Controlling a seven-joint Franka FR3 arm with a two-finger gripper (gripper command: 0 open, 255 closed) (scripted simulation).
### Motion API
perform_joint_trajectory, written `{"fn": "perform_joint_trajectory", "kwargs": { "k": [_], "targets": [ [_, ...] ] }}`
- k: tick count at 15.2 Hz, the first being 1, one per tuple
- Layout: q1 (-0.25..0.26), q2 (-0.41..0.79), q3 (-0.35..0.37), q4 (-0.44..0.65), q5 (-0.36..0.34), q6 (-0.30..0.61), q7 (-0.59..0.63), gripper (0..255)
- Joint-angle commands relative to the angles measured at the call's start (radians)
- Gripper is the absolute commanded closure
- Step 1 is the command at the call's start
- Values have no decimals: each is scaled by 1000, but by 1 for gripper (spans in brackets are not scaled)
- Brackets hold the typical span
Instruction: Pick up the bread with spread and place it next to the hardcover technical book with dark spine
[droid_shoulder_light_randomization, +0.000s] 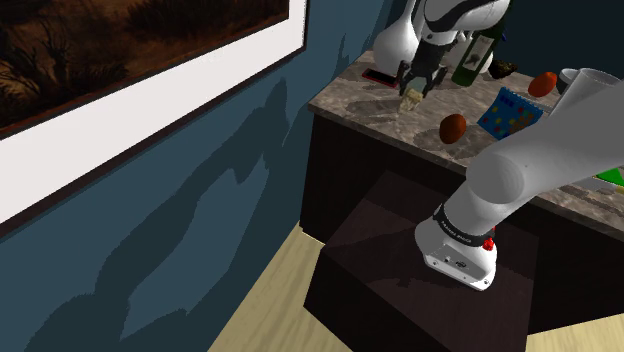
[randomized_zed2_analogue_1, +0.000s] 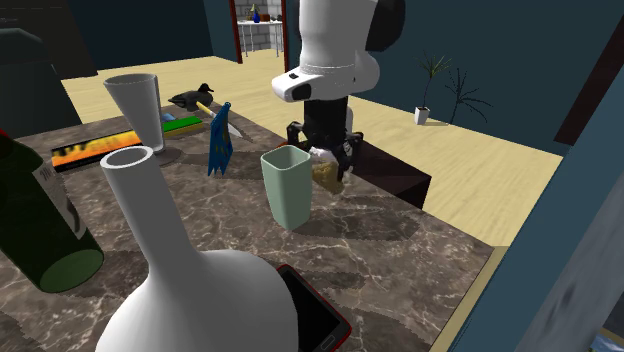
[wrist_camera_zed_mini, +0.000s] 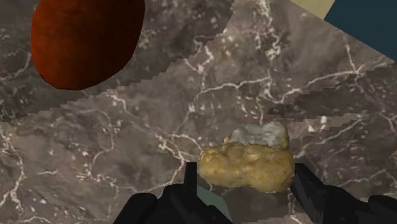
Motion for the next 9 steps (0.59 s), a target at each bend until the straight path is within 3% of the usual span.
{"fn": "perform_joint_trajectory", "kwargs": {
  "k": [1, 6, 9],
  "targets": [
    [-1, -17, 4, 13, -1, -31, 1, 255],
    [-1, -48, 14, 58, 0, -106, 3, 255],
    [-39, -62, -39, 55, -30, -110, -69, 255]
  ]
}}
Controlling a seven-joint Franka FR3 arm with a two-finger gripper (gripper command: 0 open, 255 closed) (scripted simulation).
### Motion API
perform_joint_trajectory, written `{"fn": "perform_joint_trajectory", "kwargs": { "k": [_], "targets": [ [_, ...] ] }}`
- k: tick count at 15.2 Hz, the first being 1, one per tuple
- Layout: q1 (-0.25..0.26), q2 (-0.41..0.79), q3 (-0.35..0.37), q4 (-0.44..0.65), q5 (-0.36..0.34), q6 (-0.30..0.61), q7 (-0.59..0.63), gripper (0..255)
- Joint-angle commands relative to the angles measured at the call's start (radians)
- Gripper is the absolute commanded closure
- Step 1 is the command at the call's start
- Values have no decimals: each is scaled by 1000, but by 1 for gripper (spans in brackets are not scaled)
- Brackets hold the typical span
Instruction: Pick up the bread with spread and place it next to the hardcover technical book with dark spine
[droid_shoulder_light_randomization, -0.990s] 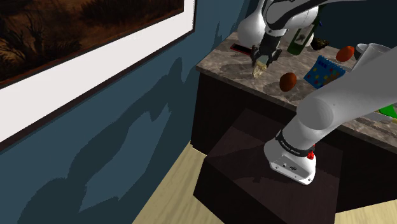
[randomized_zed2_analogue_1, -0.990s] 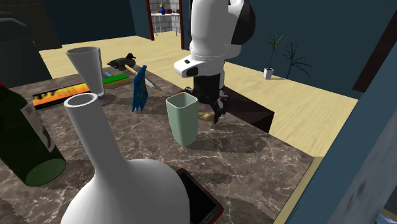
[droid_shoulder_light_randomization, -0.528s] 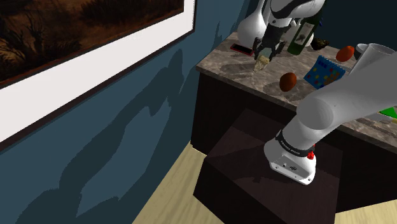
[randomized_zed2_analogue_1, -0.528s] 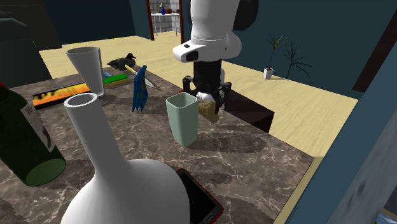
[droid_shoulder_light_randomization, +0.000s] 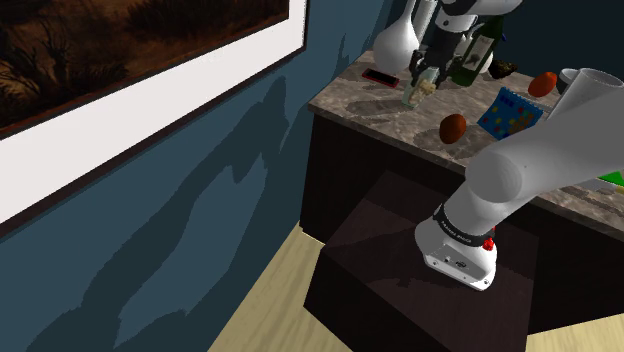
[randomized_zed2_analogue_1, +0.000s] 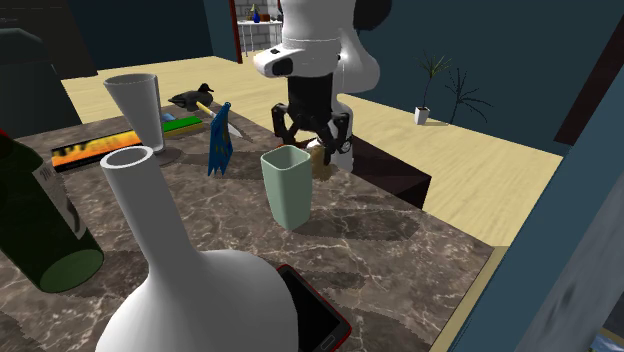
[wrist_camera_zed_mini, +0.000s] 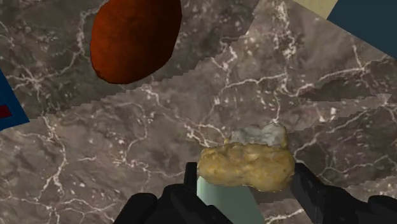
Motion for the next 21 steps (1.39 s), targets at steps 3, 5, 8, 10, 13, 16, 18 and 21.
{"fn": "perform_joint_trajectory", "kwargs": {
  "k": [3, 5, 8, 10, 13, 16, 18, 21],
  "targets": [
    [-47, -11, -70, 11, -37, -12, -96, 255],
    [-69, -6, -109, 22, -54, -13, -147, 255],
    [-98, 10, -168, 47, -72, -11, -225, 255],
    [-113, 27, -209, 69, -81, -10, -279, 255],
    [-132, 63, -272, 111, -84, -5, -363, 255],
    [-143, 111, -338, 161, -75, 0, -452, 255],
    [-148, 150, -384, 200, -59, 4, -515, 255],
    [-151, 223, -456, 266, -19, 10, -618, 255]
  ]
}}
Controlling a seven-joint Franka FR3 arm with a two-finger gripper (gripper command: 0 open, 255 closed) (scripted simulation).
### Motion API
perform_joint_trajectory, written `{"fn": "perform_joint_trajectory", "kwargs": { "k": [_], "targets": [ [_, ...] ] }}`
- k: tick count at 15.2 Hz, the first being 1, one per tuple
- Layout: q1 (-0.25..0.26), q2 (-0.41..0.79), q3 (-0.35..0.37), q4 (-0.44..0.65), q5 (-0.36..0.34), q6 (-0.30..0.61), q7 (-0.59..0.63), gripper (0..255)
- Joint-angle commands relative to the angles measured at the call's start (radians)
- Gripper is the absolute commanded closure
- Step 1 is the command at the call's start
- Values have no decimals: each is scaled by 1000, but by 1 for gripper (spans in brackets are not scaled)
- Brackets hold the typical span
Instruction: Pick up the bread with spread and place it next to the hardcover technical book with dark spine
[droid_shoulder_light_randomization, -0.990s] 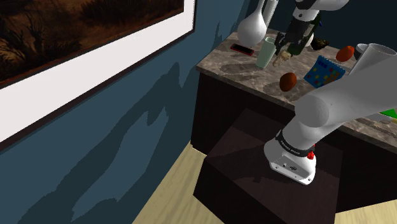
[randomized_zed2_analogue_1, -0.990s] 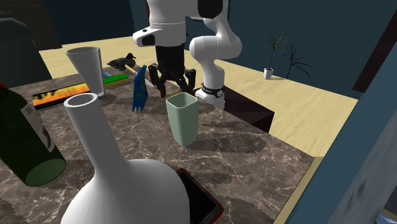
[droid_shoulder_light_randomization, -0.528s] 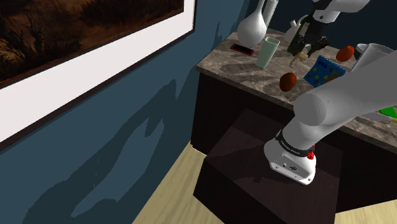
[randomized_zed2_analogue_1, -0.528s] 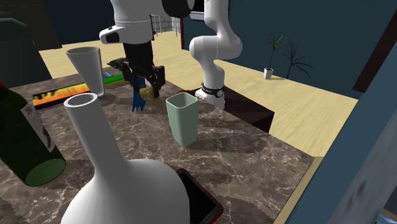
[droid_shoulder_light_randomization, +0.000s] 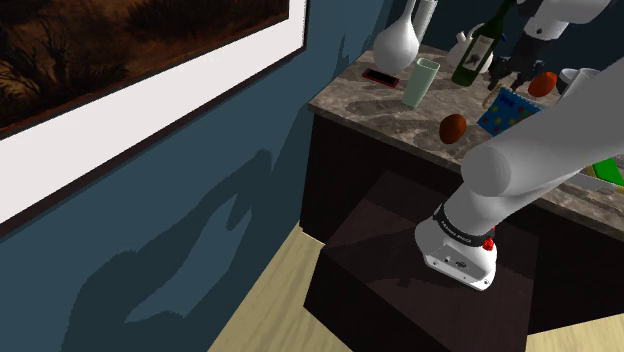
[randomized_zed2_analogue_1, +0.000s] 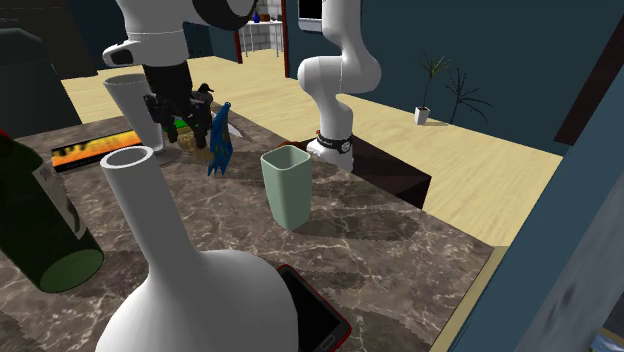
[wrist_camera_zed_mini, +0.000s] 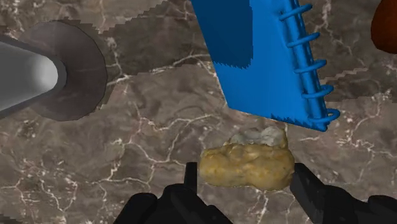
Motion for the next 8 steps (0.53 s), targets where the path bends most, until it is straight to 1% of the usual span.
{"fn": "perform_joint_trajectory", "kwargs": {
  "k": [1, 3, 5, 7, 8],
  "targets": [
    [-1, 57, -50, 53, 37, 1, -79, 255],
    [-4, 121, -98, 105, 86, 2, -158, 255],
    [-13, 197, -142, 161, 151, 0, -246, 255],
    [-36, 283, -176, 222, 230, -8, -341, 255],
    [-55, 329, -186, 256, 273, -15, -389, 255]
  ]
}}
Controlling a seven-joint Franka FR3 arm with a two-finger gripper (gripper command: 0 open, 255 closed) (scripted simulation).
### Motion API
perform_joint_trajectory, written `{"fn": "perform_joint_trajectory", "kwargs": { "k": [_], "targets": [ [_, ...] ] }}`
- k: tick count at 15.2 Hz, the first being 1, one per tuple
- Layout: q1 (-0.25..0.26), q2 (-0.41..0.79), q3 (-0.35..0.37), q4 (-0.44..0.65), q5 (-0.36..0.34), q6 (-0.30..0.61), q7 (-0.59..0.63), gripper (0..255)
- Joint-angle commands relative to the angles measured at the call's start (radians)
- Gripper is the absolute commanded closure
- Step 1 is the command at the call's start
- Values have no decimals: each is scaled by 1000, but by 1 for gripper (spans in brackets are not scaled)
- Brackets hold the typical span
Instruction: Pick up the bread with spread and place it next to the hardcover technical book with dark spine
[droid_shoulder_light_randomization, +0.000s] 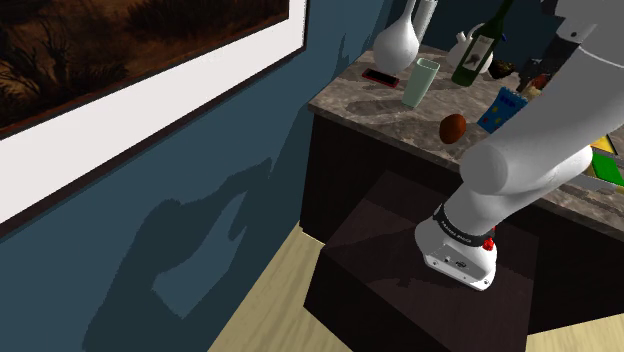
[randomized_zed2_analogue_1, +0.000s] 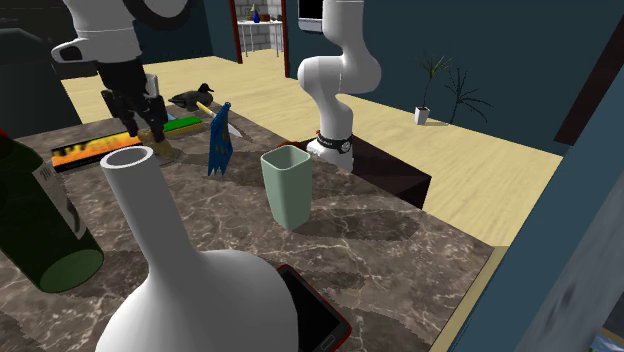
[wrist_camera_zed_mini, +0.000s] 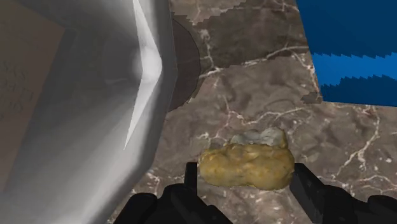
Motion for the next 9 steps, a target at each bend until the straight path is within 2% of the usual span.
{"fn": "perform_joint_trajectory", "kwargs": {
  "k": [1, 5, 9],
  "targets": [
    [-38, 104, -20, 77, 98, -17, -103, 255],
    [-171, 267, 2, 222, 238, -67, -251, 255],
    [-183, 288, 17, 190, 260, -21, -264, 255]
  ]
}}
